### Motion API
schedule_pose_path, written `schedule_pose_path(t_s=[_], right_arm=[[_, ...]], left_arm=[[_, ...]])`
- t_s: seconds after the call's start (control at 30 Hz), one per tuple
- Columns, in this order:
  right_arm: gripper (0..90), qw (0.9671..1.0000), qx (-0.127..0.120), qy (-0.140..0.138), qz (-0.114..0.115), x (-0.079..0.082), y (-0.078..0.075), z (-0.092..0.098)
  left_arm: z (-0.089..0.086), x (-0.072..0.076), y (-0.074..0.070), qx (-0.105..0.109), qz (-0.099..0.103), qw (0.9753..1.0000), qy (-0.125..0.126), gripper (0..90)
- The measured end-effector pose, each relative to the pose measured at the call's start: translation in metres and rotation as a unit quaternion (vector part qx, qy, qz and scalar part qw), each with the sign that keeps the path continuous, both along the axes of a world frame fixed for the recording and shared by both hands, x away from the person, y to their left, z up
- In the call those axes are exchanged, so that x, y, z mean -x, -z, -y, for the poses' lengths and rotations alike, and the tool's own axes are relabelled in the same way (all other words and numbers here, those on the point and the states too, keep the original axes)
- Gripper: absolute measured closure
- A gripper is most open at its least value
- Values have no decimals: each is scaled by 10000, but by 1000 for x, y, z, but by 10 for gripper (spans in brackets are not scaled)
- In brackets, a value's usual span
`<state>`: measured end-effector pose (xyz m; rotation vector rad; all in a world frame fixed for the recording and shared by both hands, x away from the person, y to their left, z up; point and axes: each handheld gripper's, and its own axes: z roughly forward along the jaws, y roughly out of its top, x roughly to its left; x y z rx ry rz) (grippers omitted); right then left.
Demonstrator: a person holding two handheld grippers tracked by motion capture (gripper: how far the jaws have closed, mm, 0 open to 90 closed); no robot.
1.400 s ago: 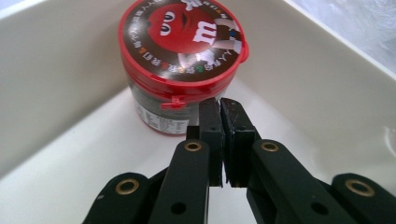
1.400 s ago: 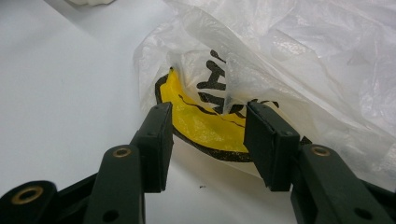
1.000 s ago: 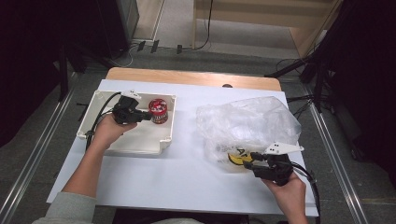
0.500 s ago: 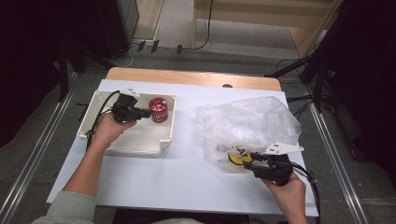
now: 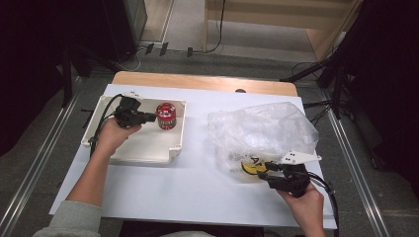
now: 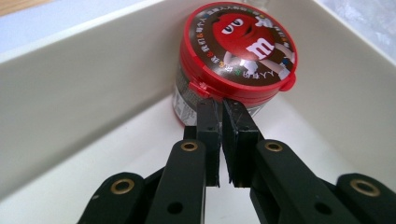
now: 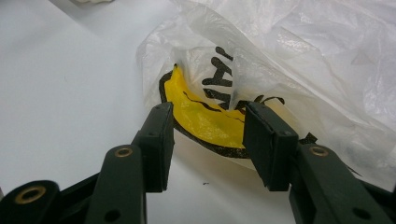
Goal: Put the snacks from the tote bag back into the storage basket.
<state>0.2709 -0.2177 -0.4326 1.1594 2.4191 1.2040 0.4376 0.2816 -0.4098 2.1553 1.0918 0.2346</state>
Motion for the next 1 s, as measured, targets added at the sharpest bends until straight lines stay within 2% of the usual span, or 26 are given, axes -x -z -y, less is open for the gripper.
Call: schedule_pose_path(t_s=[0.23,0.7,1.0], right_arm=[[546,10000,-39,14,10,0,0,1],[546,10000,-50,8,17,0,0,1],[546,9999,-121,8,6,-1,-1,2]], left_arm=[[0,-2,2,-64,-33,10000,4,855],[-1,1,-1,-42,-54,10000,54,840],[-3,9,-12,250,-145,9995,108,725]])
